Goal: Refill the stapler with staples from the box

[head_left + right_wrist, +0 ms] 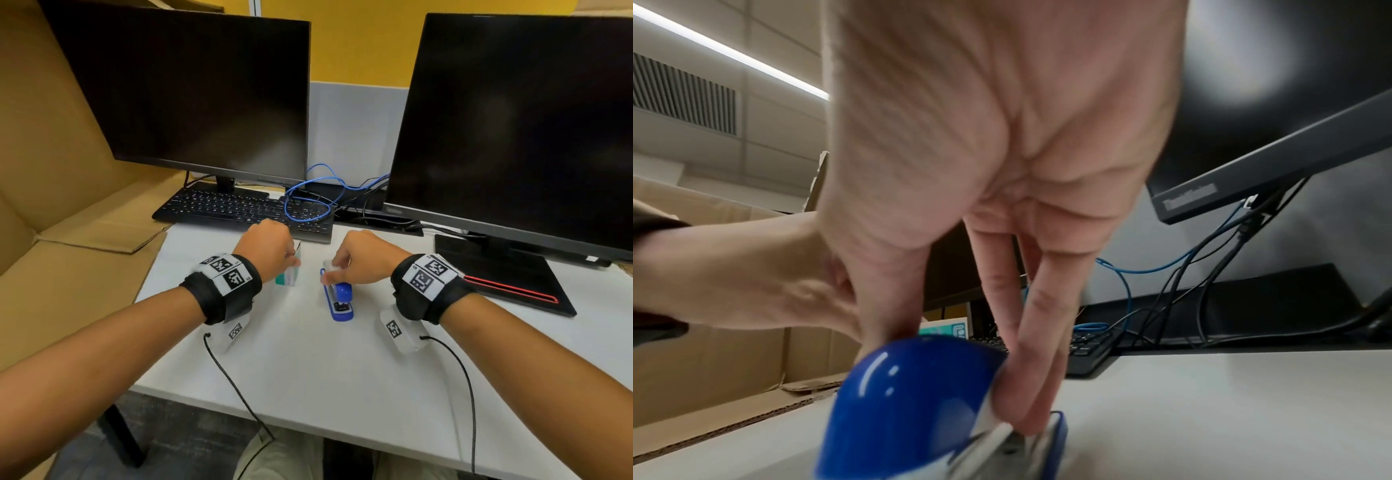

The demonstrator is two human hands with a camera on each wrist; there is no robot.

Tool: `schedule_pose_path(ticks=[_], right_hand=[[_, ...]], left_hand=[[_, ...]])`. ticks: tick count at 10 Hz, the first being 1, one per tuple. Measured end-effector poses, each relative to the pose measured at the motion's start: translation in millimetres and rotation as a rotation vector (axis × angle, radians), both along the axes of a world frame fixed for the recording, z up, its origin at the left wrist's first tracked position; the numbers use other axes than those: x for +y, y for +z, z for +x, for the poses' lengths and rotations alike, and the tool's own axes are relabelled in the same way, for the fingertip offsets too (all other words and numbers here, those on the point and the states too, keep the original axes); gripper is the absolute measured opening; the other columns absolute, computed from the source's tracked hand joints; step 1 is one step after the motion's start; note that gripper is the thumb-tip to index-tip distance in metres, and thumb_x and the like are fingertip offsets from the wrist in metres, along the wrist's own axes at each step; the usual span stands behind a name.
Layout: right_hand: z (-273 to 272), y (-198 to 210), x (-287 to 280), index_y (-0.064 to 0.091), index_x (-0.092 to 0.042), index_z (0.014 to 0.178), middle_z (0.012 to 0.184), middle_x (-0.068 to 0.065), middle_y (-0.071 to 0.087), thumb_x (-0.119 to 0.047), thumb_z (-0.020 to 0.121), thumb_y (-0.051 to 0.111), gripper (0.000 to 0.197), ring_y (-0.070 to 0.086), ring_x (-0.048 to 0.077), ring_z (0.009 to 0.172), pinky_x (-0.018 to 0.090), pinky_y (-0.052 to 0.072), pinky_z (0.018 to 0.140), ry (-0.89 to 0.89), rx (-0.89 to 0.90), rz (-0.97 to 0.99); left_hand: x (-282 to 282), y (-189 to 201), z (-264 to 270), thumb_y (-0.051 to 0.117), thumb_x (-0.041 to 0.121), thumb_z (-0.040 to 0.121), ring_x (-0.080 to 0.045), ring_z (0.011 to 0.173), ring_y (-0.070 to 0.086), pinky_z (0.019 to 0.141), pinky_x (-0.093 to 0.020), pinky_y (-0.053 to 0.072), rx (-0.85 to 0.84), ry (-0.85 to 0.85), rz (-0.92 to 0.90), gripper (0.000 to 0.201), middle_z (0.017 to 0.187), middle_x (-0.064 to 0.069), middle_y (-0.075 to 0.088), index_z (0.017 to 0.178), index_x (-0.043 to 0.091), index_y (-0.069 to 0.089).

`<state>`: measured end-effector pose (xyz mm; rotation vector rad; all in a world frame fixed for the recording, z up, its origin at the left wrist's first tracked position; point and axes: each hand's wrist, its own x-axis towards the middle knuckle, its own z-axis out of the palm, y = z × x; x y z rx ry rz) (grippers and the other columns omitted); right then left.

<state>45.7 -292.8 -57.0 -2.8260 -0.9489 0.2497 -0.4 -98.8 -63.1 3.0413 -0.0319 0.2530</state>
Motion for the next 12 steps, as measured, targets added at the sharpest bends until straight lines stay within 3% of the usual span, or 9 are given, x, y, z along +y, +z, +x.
schedule_pose_path(ticks=[1,2,3,4,5,6,9,10,12], right_hand=[[6,0,16,0.075,-0.011,0.091,0.077,-0.001,0.062,-0.068,0.071,0.07,0.061,0.055,0.018,0.077,0.025,0.041,0.06,-0.041,0.047,-0.004],[10,-1,30,0.072,-0.004,0.085,0.071,0.004,0.059,-0.067,0.072,0.07,0.065,0.053,0.019,0.074,0.029,0.049,0.065,-0.086,0.04,0.003],[13,-2,42,0.056,-0.01,0.075,0.065,0.002,0.048,-0.063,0.075,0.07,0.055,0.051,0.021,0.078,0.035,0.052,0.081,-0.135,0.014,0.018],[15,-3,52,0.053,-0.012,0.08,0.078,0.007,0.058,-0.057,0.076,0.072,0.05,0.055,0.021,0.082,0.034,0.055,0.08,-0.187,0.007,0.068],[14,-2,59,0.048,-0.011,0.089,0.091,0.009,0.053,-0.051,0.08,0.072,0.048,0.051,0.02,0.084,0.029,0.044,0.07,-0.208,-0.039,0.098],[17,-3,65,0.051,-0.008,0.107,0.098,0.008,0.048,-0.049,0.083,0.07,0.05,0.047,0.019,0.087,0.028,0.04,0.071,-0.231,-0.059,0.093],[21,-3,68,0.05,-0.006,0.12,0.098,0.007,0.047,-0.049,0.084,0.068,0.059,0.046,0.016,0.09,0.026,0.04,0.074,-0.246,-0.094,0.059],[20,-4,69,0.052,-0.007,0.117,0.097,0.007,0.048,-0.05,0.085,0.068,0.056,0.047,0.016,0.088,0.026,0.04,0.072,-0.247,-0.102,0.054],[32,-10,64,0.052,-0.012,0.085,0.085,0.007,0.054,-0.052,0.084,0.066,0.043,0.053,0.02,0.076,0.03,0.043,0.064,-0.266,-0.117,0.093]], left_hand=[[7,2,3,0.068,0.042,0.084,-0.027,0.088,0.069,0.061,-0.03,0.044,0.02,0.023,-0.017,0.035,0.098,-0.012,0.075,0.1,0.013,0.08],[11,3,6,0.068,0.04,0.085,-0.026,0.089,0.07,0.061,-0.028,0.047,0.021,0.028,-0.035,0.035,0.1,-0.012,0.075,0.103,0.012,0.079],[12,4,9,0.07,0.039,0.084,-0.027,0.089,0.069,0.063,-0.03,0.047,0.012,0.021,-0.043,0.033,0.098,-0.012,0.075,0.102,0.013,0.079],[14,5,11,0.071,0.038,0.083,-0.028,0.088,0.069,0.069,-0.035,0.056,0.009,0.034,-0.055,0.032,0.096,-0.012,0.075,0.1,0.013,0.08],[13,4,11,0.07,0.036,0.084,-0.028,0.09,0.07,0.071,-0.035,0.059,0.008,0.039,-0.071,0.031,0.099,-0.013,0.075,0.102,0.012,0.079],[13,3,10,0.069,0.037,0.085,-0.027,0.09,0.071,0.072,-0.033,0.059,0.009,0.038,-0.076,0.032,0.1,-0.012,0.075,0.103,0.012,0.079],[14,3,10,0.069,0.039,0.084,-0.026,0.09,0.07,0.071,-0.031,0.057,0.013,0.026,-0.065,0.033,0.099,-0.011,0.075,0.102,0.013,0.079],[17,3,9,0.069,0.044,0.083,-0.025,0.089,0.07,0.064,-0.029,0.052,-0.006,0.022,-0.058,0.034,0.1,-0.009,0.075,0.103,0.018,0.079],[18,9,6,0.066,0.058,0.079,-0.024,0.092,0.068,0.061,-0.03,0.046,-0.093,0.0,0.016,0.045,0.105,-0.004,0.075,0.108,0.026,0.075]])
